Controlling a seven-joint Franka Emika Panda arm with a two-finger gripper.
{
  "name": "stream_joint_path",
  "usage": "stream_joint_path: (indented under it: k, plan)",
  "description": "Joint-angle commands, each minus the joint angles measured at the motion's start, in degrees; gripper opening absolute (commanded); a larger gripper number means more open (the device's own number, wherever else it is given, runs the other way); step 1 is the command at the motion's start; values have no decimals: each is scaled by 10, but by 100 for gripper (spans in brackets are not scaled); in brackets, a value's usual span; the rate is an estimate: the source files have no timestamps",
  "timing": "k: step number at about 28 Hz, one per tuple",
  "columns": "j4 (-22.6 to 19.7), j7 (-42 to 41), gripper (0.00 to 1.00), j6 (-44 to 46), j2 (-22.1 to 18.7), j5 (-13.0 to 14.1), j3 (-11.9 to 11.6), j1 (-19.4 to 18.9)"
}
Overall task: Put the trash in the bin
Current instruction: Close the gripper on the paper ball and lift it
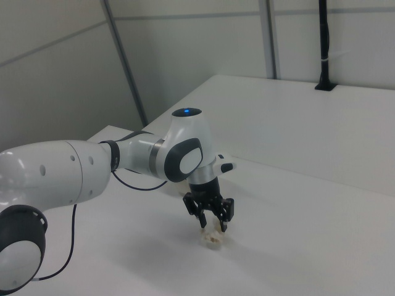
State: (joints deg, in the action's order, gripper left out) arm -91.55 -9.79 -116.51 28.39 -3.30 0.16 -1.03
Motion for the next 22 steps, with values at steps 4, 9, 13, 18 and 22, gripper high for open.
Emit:
stream_joint_path:
  k: [4, 9, 13, 18, 22]
  plan:
    - [-9, 16, 19, -15, -4, -9, -3, -15]
    - [-8, 15, 0, -15, -4, -10, -4, -15]
    - [-6, 14, 0, -12, -14, -14, -7, -14]
    - [-4, 11, 0, -4, -64, -11, -9, -9]
    - [1, 18, 0, 10, -95, -6, -8, -10]
